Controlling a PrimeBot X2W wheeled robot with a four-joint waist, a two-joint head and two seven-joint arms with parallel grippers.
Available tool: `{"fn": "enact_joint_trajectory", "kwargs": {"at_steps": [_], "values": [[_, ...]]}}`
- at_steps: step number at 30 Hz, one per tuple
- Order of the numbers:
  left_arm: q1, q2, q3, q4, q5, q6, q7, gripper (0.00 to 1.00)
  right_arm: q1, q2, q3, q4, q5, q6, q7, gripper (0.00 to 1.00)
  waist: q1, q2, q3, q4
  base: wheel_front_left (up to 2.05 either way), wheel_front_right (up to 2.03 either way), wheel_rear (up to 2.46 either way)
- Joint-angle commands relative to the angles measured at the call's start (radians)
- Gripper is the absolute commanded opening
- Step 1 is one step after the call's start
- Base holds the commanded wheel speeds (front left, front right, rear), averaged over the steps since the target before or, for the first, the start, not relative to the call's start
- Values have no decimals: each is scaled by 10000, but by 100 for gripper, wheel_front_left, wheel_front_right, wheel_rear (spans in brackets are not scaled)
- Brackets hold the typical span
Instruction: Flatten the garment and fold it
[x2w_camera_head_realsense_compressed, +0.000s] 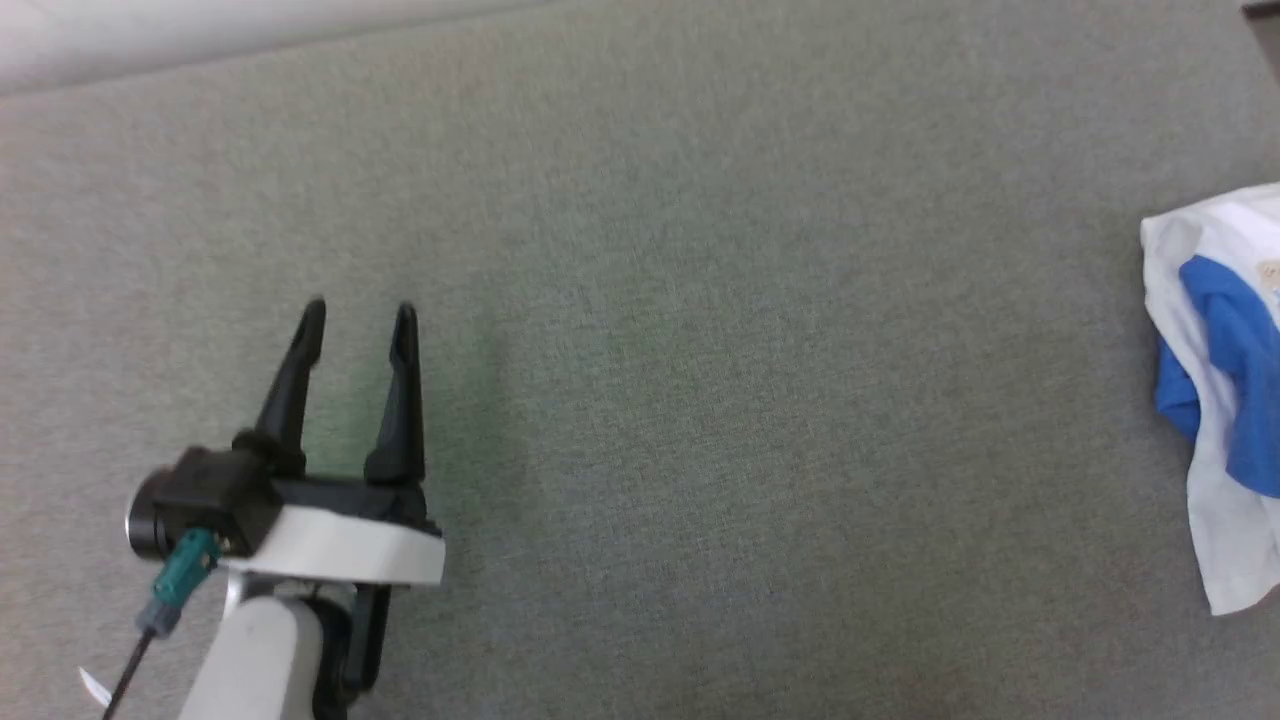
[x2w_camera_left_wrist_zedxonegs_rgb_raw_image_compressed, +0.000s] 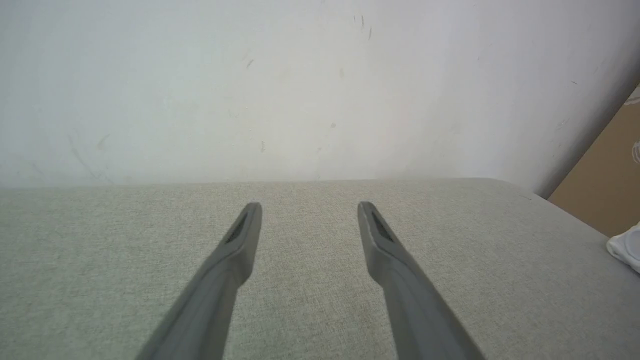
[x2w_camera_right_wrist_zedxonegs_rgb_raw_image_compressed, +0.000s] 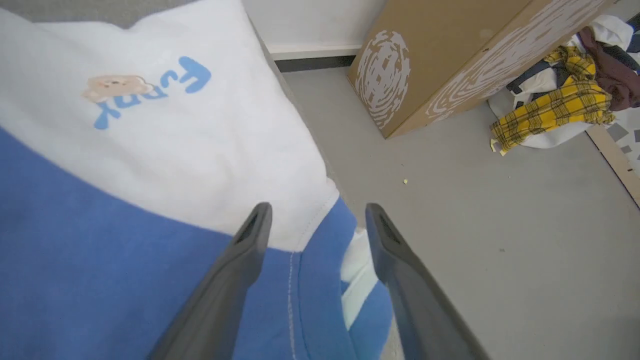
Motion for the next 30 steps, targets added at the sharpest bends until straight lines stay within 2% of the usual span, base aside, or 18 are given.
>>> {"fn": "enact_joint_trajectory", "kwargs": {"at_steps": [1,6,10,15,22,30], "values": [[223,-48,75,84,-58,57,-91,100,254,193,-67,-291,-52,-19,-308,100,1,0,-665,134,0,0,0],[805,-314,227,292,-164,138,-121,100,1538,1072,-262,-2141,-108,-19,-980,100,1,0,-1508,322,0,0,0],[1112,-538,281,380,-180,131,-129,100,2567,1854,-138,-3920,-54,-19,-829,100,1,0,-1986,637,0,0,0],[1415,-738,359,477,-99,87,-131,100,3431,2672,501,-5612,0,-19,-395,100,1,0,-2415,1162,0,0,0],[1848,-823,586,717,-3,51,-132,100,4016,3545,1620,-6685,35,-19,-200,100,1,0,-2939,2018,0,0,0],[2378,-577,965,1004,96,79,-133,100,4074,4028,2799,-7177,129,-19,-440,100,1,0,-3366,2476,0,0,0]]}}
